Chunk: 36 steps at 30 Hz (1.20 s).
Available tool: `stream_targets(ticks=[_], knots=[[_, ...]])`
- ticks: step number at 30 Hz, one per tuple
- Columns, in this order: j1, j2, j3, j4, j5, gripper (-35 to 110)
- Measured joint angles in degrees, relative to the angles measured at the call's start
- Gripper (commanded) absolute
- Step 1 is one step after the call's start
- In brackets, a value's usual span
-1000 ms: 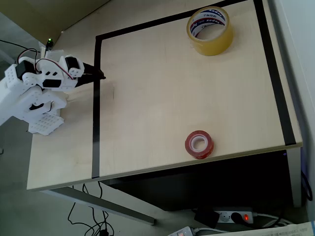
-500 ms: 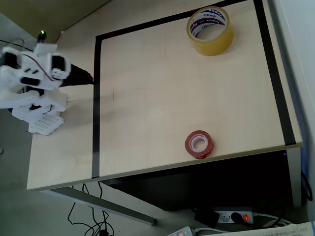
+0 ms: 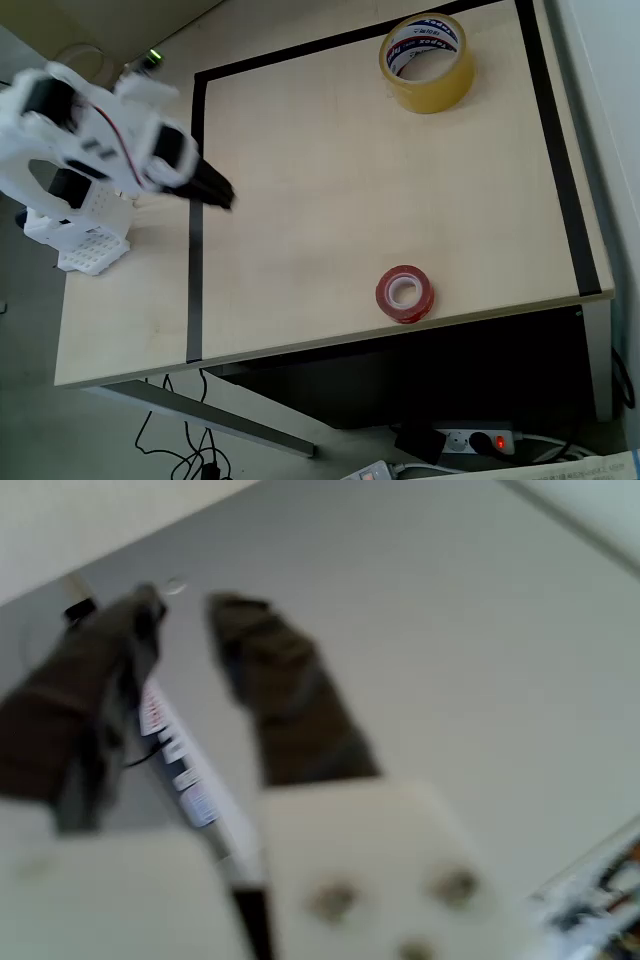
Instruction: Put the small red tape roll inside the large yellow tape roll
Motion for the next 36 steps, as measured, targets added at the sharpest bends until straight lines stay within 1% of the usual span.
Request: stream_targets(ticks=[5, 7, 9, 13, 15, 18, 24, 36], knots=[[1.76, -20.92, -17.4, 1.32, -1.76, 32], [2.11, -27.77, -23.55, 2.99, -1.93, 33], [2.72, -35.07, -31.2, 7.03, -1.93, 33], [3.25, -54.32, -52.73, 16.7, -1.93, 33], [2.99, -64.07, -63.9, 18.81, -1.93, 33], [2.9, -69.79, -74.36, 19.51, -1.93, 33], [3.43, -70.75, -79.89, 18.72, -1.93, 33], [3.96, -77.43, -80.16, 12.74, -1.93, 33]])
